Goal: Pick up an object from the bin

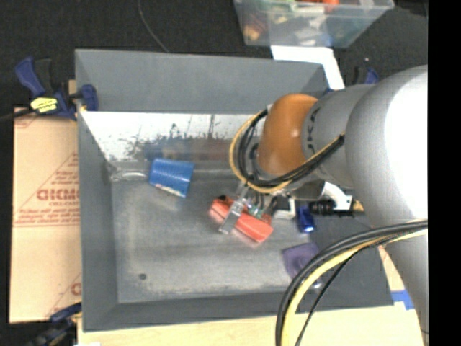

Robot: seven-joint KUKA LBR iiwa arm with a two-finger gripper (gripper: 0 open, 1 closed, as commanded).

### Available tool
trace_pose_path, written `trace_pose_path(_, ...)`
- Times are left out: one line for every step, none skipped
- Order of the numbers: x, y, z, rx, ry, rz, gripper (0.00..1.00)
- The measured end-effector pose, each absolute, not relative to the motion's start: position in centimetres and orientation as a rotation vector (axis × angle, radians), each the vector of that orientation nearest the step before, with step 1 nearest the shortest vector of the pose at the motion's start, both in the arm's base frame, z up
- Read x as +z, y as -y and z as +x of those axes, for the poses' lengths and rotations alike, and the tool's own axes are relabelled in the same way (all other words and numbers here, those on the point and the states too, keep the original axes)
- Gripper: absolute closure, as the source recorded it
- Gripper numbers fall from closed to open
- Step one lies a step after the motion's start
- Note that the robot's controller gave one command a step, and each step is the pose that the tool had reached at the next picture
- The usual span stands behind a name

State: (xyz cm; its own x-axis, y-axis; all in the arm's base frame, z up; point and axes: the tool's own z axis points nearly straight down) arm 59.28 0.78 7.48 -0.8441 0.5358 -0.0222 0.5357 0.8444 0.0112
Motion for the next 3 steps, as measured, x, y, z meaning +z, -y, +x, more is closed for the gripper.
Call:
trace_pose_path(7.2,-1.0,53.9,-0.004,-3.099,0.239,0.00)
trace_pose_path(9.0,-1.1,54.2,-0.005,-3.112,0.197,0.00)
trace_pose_path(8.1,2.3,54.0,-0.005,-3.104,0.286,0.00)
